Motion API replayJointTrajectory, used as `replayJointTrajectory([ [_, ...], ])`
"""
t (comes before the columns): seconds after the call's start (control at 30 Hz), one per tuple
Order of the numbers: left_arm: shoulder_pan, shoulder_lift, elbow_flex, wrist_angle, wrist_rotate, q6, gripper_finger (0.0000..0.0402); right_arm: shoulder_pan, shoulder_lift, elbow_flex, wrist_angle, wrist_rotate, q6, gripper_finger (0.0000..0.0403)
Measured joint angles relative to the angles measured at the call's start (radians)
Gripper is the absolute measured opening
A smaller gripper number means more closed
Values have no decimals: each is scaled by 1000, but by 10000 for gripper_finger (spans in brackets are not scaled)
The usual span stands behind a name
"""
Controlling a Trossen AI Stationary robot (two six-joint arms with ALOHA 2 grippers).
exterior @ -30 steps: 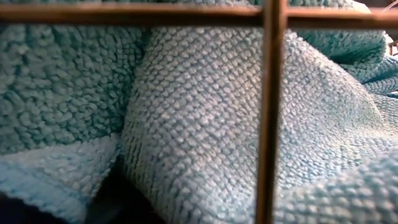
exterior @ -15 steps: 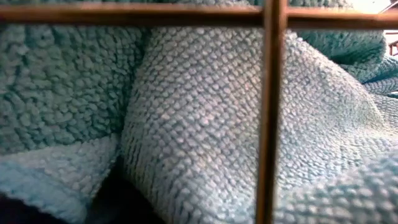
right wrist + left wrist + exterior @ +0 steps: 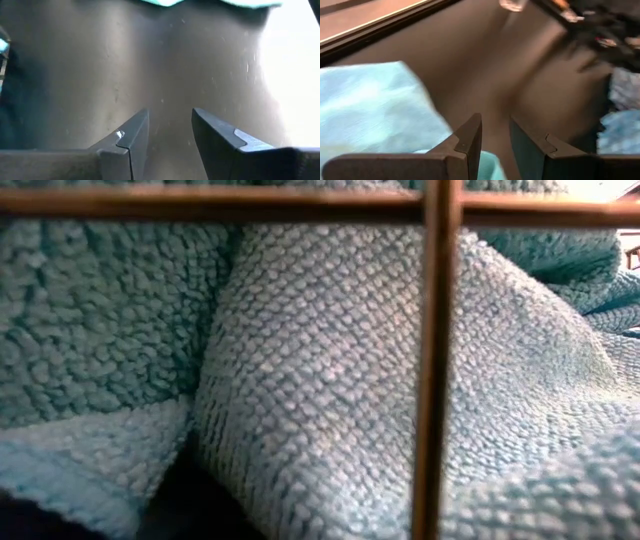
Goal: Sort microfiber towel by color & place in baskets
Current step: Put the blue towel into the left wire basket
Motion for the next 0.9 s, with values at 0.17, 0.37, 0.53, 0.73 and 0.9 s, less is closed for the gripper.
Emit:
replayJointTrajectory([
  [0.17, -164, 28, 0, 131, -15, -34, 84, -9, -4, -58, 36, 0, 39, 141],
  [0.37, -386, 120, 0, 260, -162, -53, 84, -8, -4, -92, 47, 0, 55, 140],
  [0.53, -506, 219, 0, 277, -284, -73, 84, -8, -3, -101, 49, 0, 63, 144],
  [0.73, -519, 290, 10, 98, -424, -133, 84, -8, -3, -111, 48, 0, 62, 137],
  [0.9, -518, 344, 69, -243, -613, -316, 84, -8, -3, -126, 48, 0, 64, 140],
])
